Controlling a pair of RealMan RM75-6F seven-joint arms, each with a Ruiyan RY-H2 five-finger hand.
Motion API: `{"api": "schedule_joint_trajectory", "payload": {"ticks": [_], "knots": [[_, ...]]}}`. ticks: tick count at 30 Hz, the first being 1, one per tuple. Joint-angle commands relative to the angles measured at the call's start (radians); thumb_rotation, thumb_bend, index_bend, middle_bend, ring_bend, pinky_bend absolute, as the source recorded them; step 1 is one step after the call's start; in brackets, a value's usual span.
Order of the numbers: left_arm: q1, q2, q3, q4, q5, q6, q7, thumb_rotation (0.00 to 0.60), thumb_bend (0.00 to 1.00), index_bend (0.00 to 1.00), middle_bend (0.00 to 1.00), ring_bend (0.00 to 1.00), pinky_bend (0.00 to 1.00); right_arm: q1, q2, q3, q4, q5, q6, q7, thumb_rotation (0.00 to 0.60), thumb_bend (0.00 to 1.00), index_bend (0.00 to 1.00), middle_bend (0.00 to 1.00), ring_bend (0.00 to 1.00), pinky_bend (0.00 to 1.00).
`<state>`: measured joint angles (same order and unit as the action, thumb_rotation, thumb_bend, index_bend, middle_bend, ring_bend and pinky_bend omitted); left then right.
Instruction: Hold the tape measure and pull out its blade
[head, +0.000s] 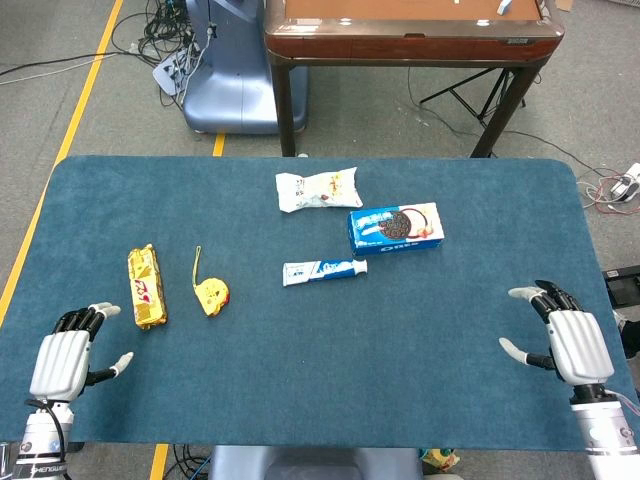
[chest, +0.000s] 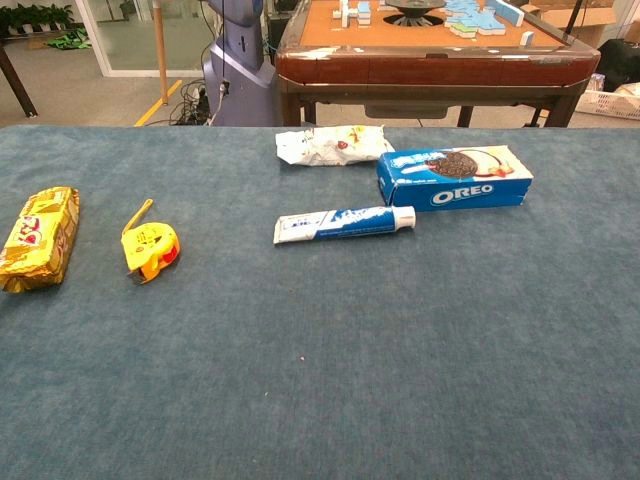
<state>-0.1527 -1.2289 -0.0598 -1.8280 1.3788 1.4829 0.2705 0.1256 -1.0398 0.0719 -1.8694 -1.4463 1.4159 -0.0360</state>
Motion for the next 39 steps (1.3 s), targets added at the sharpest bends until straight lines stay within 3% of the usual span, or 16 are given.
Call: {"api": "schedule_joint_trajectory", "payload": {"ticks": [1,8,18,22,24,26,32,35,39], "knots": [[0.002,0.000,0.003,0.000,0.005,0.001,-0.001,0.600,0.20,0.26,0.23,0.19,0.15,-0.002,0.001,-0.002,-0.001,-0.002,0.002,0.002,0.600,0.25,0.30,0.32,0.16,0.22],[-0.022,-0.001,-0.012,0.014,0.042,-0.018,-0.016,0.600,0.20,0.27,0.23,0.19,0.15,-0.004,0.027,0.013,-0.016,0.005,0.014,-0.001,0.600,0.25,0.30,0.32,0.16,0.22],[-0.157,0.035,-0.023,0.015,0.124,-0.204,-0.095,0.600,0.20,0.33,0.28,0.20,0.15,0.007,0.096,0.050,-0.071,0.043,0.012,-0.014,0.600,0.25,0.30,0.32,0.16,0.21],[-0.210,0.031,-0.024,0.017,0.133,-0.278,-0.068,0.600,0.20,0.35,0.37,0.30,0.16,0.004,0.107,0.051,-0.081,0.043,0.018,-0.016,0.600,0.25,0.30,0.32,0.16,0.22],[-0.236,0.025,-0.027,0.016,0.122,-0.316,-0.038,0.600,0.20,0.36,0.44,0.38,0.26,0.001,0.112,0.049,-0.084,0.044,0.019,-0.015,0.600,0.25,0.30,0.32,0.16,0.21],[-0.257,0.022,-0.030,0.011,0.101,-0.353,-0.017,0.600,0.20,0.36,0.55,0.49,0.46,-0.002,0.115,0.048,-0.084,0.044,0.020,-0.013,0.600,0.25,0.30,0.32,0.16,0.21],[-0.334,0.014,-0.040,0.003,-0.010,-0.489,0.067,0.600,0.20,0.33,0.82,0.74,0.80,-0.008,0.122,0.044,-0.082,0.042,0.024,-0.004,0.600,0.25,0.30,0.32,0.16,0.22],[-0.370,0.011,-0.043,0.002,-0.091,-0.548,0.121,0.600,0.20,0.32,0.93,0.84,0.89,-0.012,0.124,0.042,-0.080,0.040,0.027,0.003,0.600,0.25,0.30,0.32,0.16,0.22],[-0.413,0.008,-0.039,-0.004,-0.224,-0.593,0.223,0.600,0.20,0.31,1.00,0.90,0.94,-0.017,0.126,0.039,-0.076,0.039,0.030,0.009,0.600,0.25,0.30,0.32,0.16,0.22]]}}
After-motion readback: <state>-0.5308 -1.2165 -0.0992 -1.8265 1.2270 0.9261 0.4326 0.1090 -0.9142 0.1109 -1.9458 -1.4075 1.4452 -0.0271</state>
